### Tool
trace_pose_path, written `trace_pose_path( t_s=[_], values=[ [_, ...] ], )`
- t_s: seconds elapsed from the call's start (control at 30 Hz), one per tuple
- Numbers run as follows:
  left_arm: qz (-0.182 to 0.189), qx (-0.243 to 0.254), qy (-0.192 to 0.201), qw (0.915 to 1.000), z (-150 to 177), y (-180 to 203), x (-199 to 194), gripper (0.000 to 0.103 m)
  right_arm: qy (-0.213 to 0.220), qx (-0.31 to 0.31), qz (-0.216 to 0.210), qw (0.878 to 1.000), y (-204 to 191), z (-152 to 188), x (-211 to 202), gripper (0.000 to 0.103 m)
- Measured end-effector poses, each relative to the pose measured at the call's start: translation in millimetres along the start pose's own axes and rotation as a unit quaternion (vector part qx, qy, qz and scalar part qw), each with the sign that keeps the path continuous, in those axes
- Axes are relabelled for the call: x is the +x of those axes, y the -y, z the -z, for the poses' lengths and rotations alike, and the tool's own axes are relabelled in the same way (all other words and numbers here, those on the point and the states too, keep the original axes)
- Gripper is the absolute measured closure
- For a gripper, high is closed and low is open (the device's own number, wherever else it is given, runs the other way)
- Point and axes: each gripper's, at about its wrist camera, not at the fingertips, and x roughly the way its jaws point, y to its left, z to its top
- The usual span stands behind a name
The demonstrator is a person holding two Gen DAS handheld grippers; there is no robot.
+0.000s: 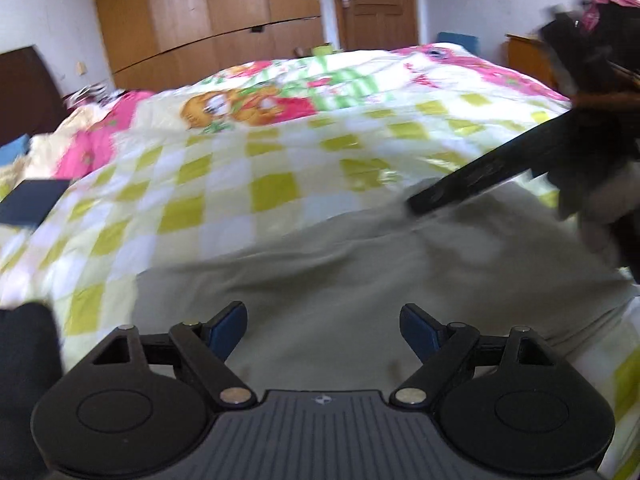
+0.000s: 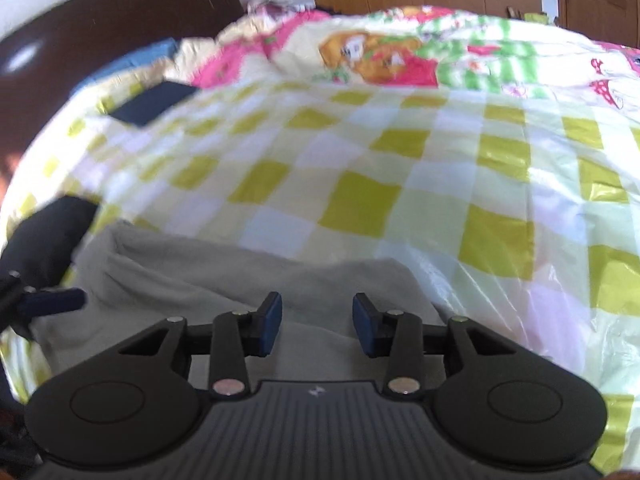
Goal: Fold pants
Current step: 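Open the right tool to release the folded trouser leg, then grasp the grey trouser edge again with the right tool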
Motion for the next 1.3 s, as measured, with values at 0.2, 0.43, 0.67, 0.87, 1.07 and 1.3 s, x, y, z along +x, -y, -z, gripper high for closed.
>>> trace_pose_path(
  t_s=[0.2, 0.43, 0.67, 0.87, 1.07, 1.3],
  values=[
    [0.006, 0.037, -0.052, 0.9979, 21, 36, 19, 0.007, 0.033, 0.088, 0.031, 0.995, 57, -10, -19, 0.062],
    [0.011, 0.054, -0.01, 0.9984, 6, 62, -14, 0.007, 0.039, 0.175, 0.009, 0.984, 110, 39, -83, 0.061],
    [0.093, 0.087, 0.021, 0.9916, -8, 124, -31, 0.007, 0.001, 0.257, -0.103, 0.961, 132, 65, -63, 0.061],
    [0.098, 0.127, 0.007, 0.987, -4, 175, -20, 0.007, -0.005, 0.268, -0.158, 0.95, 133, 69, -56, 0.06],
    [0.076, 0.203, 0.031, 0.9757, 4, 216, -28, 0.007, -0.003, 0.292, -0.162, 0.943, 144, 69, -47, 0.083],
    [0.048, 0.231, 0.023, 0.9715, 5, 242, -23, 0.022, 0.006, 0.307, -0.189, 0.933, 149, 64, -56, 0.092]
  ],
)
